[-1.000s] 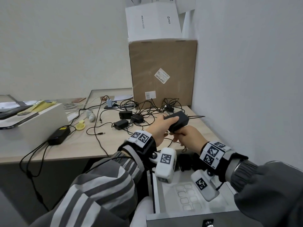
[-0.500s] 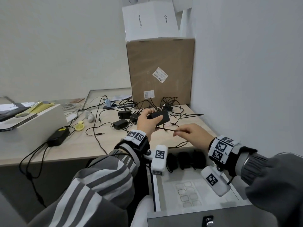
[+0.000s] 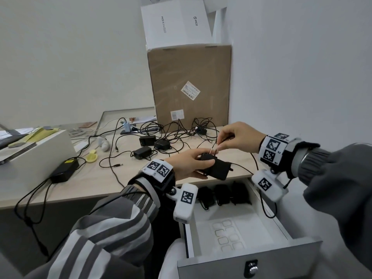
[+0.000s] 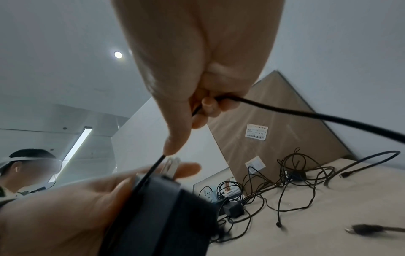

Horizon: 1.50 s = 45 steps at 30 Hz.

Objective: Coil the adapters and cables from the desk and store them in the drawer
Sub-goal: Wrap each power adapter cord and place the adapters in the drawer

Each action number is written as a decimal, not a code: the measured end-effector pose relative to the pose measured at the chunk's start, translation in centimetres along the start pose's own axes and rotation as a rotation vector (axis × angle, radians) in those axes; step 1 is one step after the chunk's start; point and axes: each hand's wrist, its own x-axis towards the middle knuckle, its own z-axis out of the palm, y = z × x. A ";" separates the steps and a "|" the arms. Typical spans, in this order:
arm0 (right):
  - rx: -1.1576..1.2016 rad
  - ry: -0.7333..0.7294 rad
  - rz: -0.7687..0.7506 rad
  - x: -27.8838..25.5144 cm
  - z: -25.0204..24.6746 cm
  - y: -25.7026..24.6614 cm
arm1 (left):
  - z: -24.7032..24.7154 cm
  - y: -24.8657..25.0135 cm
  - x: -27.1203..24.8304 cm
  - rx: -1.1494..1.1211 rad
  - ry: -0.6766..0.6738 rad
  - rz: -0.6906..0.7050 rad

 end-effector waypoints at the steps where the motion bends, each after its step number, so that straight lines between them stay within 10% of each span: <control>1: 0.004 -0.005 -0.006 0.0 -0.3 -0.1 | 0.1 0.0 -0.1 0.015 -0.033 -0.008; 14: 0.248 -0.078 0.033 -0.7 0.3 0.9 | 0.9 0.6 -0.3 -0.259 -0.067 0.167; 23: 0.280 0.109 0.149 -1.4 2.7 1.0 | 1.0 1.9 2.4 -0.585 0.333 0.316; 31: -0.159 0.004 0.085 -0.3 3.8 -1.9 | -0.1 1.8 4.0 -0.209 0.733 0.173; 37: -0.397 -0.016 -0.069 0.5 1.6 -3.0 | -0.3 1.3 2.9 0.201 0.676 0.181; 45: -0.293 -0.004 -0.113 0.9 -1.8 -3.2 | -0.7 1.3 1.1 0.228 0.251 0.103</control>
